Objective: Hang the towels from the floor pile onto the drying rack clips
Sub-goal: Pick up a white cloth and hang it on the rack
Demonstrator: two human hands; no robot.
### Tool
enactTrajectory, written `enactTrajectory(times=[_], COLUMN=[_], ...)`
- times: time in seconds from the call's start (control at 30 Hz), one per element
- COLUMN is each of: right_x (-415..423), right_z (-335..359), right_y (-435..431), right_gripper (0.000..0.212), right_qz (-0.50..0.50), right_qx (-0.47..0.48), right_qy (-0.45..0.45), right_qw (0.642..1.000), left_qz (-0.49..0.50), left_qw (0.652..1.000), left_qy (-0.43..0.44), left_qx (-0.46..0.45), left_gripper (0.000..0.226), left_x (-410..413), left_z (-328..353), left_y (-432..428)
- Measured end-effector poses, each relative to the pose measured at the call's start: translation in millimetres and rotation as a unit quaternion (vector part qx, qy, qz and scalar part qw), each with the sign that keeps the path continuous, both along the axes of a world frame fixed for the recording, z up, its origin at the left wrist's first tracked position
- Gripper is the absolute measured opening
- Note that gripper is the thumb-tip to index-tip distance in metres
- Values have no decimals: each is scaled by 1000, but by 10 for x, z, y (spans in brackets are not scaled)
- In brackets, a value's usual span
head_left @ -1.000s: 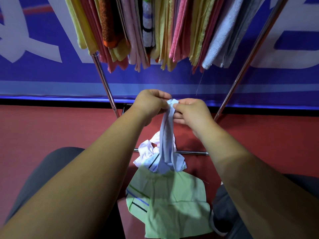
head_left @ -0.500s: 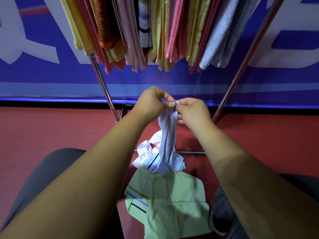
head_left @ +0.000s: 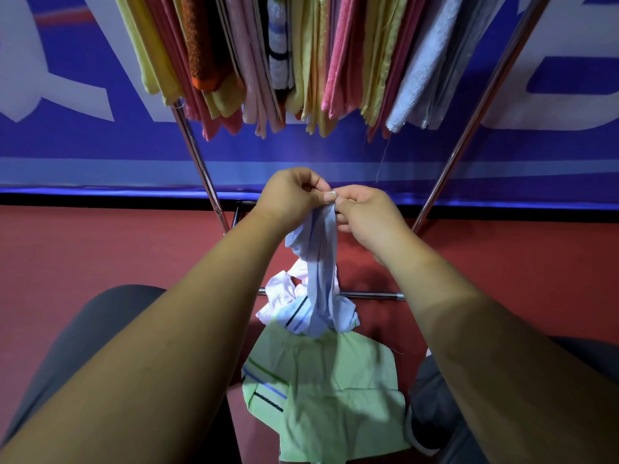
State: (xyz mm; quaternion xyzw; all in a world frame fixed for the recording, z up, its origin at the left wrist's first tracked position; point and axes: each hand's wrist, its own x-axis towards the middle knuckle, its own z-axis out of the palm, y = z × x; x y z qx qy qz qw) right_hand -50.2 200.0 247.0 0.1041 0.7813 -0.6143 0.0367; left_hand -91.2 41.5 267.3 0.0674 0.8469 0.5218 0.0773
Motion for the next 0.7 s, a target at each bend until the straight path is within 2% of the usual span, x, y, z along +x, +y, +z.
enactTrajectory(times=[0.33, 0.6, 0.7], right_x=[21, 34, 25], right_z=[4, 53, 61], right_y=[37, 40, 46], right_gripper=[18, 15, 14], right_qz=[4, -29, -49], right_qx=[51, 64, 36], right_qy=[39, 50, 46], right_qw=[998, 996, 997], left_qz=[8, -1, -3], left_qw=[999, 996, 995], left_qy=[-25, -55, -70], left_qx=[24, 76, 65], left_gripper=[17, 11, 25], left_x=[-25, -12, -32], left_z=[7, 35, 31], left_y=[-28, -20, -31])
